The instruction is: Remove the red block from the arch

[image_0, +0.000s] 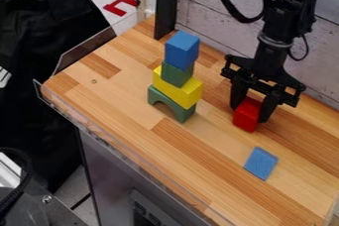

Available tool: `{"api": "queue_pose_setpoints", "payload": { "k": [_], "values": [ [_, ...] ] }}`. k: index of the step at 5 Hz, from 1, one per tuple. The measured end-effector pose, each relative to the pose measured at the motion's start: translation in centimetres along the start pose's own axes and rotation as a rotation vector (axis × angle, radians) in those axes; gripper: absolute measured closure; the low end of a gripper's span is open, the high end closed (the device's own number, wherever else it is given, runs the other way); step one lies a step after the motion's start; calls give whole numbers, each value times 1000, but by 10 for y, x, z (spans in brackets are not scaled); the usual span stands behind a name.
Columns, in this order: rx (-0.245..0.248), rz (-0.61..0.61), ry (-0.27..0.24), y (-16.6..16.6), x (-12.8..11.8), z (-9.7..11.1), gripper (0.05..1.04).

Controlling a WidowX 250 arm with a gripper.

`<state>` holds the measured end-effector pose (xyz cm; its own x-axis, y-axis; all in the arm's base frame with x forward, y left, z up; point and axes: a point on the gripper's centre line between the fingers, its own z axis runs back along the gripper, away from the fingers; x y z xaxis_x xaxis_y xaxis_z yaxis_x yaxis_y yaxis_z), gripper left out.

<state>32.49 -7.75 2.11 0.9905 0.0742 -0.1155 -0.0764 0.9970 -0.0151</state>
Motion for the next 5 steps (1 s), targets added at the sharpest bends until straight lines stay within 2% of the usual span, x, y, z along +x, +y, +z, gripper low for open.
{"api": "queue_pose_setpoints", "payload": {
  "k": [1,2,3,4,5],
  "values": [
    [3,-12,13,1,-2,-1,158],
    [22,-8,-9,2,-1,7,82],
    [30,-13,-99,2,-1,41,83],
    [83,-26,-180,2,-8,82,83],
    [111,-44,-220,1,-14,115,83]
  ]
}}
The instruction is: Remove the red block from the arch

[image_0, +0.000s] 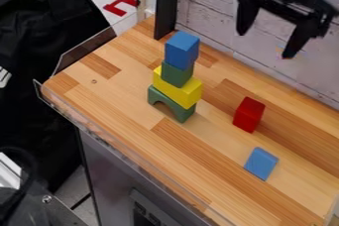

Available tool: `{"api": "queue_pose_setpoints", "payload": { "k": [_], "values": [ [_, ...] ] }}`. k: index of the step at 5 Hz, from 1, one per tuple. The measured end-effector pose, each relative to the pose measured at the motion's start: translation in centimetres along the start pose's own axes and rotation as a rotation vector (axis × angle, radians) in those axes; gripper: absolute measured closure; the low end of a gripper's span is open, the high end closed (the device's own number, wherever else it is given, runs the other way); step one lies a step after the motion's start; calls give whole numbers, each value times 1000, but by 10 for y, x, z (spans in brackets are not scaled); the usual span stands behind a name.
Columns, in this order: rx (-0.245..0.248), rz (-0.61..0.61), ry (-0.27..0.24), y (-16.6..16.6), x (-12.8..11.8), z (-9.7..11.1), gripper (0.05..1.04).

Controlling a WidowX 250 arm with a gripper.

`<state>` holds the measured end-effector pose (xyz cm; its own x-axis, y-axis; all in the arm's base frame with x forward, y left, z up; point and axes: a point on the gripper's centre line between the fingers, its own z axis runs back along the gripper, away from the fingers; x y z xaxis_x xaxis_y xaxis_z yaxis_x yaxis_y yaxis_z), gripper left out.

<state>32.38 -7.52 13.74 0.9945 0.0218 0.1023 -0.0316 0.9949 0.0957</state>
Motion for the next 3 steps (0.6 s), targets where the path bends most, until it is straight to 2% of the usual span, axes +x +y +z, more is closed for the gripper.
{"api": "queue_pose_setpoints", "payload": {
  "k": [2,3],
  "values": [
    [-44,17,42,-3,-14,10,83],
    [-72,54,80,-3,-20,6,83]
  ]
}}
